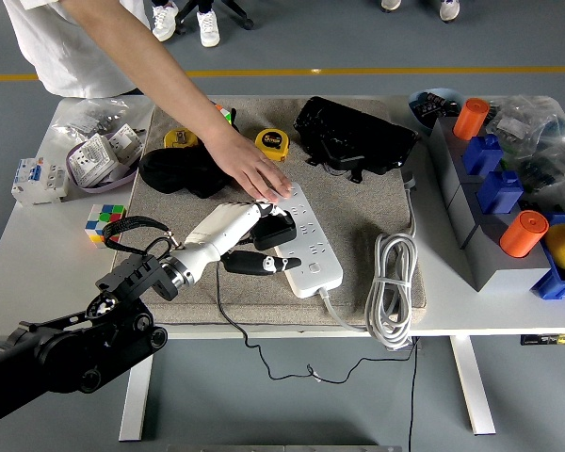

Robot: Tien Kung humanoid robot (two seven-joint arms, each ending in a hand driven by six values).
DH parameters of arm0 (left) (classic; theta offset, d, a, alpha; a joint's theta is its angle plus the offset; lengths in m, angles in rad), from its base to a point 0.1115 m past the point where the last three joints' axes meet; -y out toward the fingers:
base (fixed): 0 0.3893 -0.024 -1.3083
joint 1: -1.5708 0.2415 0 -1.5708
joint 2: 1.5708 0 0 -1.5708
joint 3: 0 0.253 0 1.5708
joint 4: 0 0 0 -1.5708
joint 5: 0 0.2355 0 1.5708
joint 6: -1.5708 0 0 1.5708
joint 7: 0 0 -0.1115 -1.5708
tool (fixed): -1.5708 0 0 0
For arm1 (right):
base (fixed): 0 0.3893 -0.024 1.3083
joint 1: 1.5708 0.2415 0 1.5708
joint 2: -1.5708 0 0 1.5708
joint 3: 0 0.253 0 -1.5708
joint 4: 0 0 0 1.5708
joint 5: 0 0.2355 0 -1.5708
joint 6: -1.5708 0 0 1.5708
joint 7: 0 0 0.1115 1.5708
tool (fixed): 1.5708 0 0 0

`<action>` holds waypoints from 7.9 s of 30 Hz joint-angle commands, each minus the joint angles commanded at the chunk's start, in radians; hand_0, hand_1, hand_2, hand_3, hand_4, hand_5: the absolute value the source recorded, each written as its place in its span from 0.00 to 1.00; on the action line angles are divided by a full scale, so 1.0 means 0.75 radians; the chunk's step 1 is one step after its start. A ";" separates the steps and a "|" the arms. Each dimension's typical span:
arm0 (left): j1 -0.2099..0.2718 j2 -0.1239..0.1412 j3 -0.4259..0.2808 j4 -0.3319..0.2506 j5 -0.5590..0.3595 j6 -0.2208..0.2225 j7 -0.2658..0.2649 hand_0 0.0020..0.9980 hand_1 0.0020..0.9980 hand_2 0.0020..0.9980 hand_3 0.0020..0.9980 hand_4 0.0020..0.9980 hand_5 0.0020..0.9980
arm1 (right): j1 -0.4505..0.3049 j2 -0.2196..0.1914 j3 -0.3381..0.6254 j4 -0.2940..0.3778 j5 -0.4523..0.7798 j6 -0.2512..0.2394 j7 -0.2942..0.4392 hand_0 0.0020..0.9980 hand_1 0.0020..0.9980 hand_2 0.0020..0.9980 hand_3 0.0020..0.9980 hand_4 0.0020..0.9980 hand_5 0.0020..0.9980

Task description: Put the plug near the board,insert it into the board,press the button,pull the plug out

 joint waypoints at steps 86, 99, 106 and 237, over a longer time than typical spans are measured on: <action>-0.084 0.003 -0.028 -0.411 -0.183 -0.733 0.761 0.05 0.10 0.16 0.86 0.75 0.00 | 0.002 -0.010 -0.015 0.001 0.005 0.000 0.004 0.65 0.67 0.64 0.56 1.00 0.54; -0.093 0.001 -0.007 -0.392 -0.184 -0.742 0.773 0.05 0.10 0.17 0.85 0.73 0.00 | 0.001 -0.009 -0.011 0.001 0.004 -0.001 0.004 0.65 0.67 0.64 0.56 1.00 0.54; -0.097 0.000 0.004 -0.388 -0.190 -0.749 0.780 0.05 0.10 0.17 0.84 0.74 0.00 | 0.001 -0.008 -0.010 0.001 0.004 -0.001 0.004 0.65 0.67 0.64 0.56 1.00 0.54; -0.078 -0.001 0.005 -0.342 -0.236 -0.577 0.465 0.06 0.09 0.13 0.84 0.75 0.00 | -0.003 -0.004 -0.020 -0.006 0.017 0.001 0.004 0.65 0.67 0.64 0.56 1.00 0.54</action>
